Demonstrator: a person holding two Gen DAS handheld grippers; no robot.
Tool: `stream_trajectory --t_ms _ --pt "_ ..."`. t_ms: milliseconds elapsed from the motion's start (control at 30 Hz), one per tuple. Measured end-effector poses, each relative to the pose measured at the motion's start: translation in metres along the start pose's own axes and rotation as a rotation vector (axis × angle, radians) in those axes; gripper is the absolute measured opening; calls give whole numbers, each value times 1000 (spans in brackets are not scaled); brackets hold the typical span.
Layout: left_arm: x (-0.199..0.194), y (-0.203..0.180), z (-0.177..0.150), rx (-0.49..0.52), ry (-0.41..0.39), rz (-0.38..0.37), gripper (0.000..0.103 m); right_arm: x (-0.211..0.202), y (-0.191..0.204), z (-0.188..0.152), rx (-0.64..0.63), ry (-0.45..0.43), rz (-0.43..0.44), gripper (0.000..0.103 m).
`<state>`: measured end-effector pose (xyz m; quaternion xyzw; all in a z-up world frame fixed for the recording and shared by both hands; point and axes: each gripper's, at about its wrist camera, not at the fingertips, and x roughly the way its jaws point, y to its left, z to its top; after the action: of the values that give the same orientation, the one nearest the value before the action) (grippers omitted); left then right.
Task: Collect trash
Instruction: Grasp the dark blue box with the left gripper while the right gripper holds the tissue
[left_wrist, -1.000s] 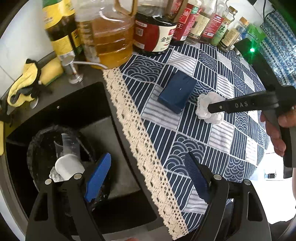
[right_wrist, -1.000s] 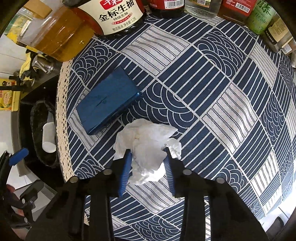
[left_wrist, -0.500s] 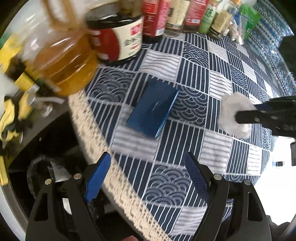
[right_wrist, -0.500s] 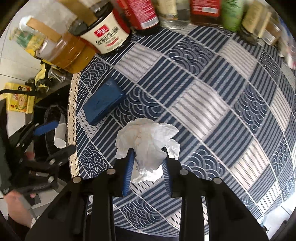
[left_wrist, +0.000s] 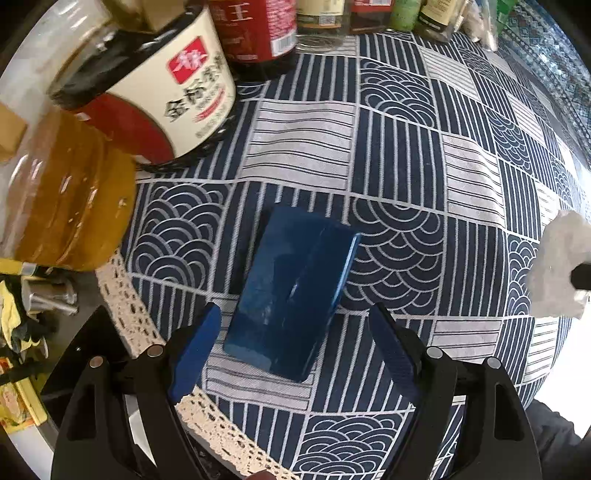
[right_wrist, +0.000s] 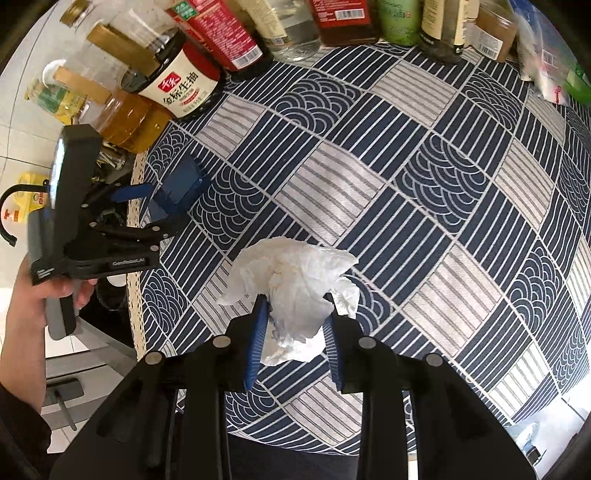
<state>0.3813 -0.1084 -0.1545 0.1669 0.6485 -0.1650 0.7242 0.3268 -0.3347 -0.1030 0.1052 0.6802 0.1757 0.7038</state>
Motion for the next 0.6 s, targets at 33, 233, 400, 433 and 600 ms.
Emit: stream_trajectory --t_ms 33,233,400,433,600 --pt "2 -1 1 4 6 0 79 -2 -3 1 -2 -3 4 31" --pt "6 -4 7 25 26 12 57 -6 -9 5 -16 -7 25 31" --pt "9 -6 8 28 41 20 56 -7 -7 5 -32 -6 40 31" --pt "9 -6 10 31 43 19 56 -7 -6 6 -34 -6 42 31" --pt "5 -5 -6 18 40 12 55 -7 0 8 -50 -6 37 31"
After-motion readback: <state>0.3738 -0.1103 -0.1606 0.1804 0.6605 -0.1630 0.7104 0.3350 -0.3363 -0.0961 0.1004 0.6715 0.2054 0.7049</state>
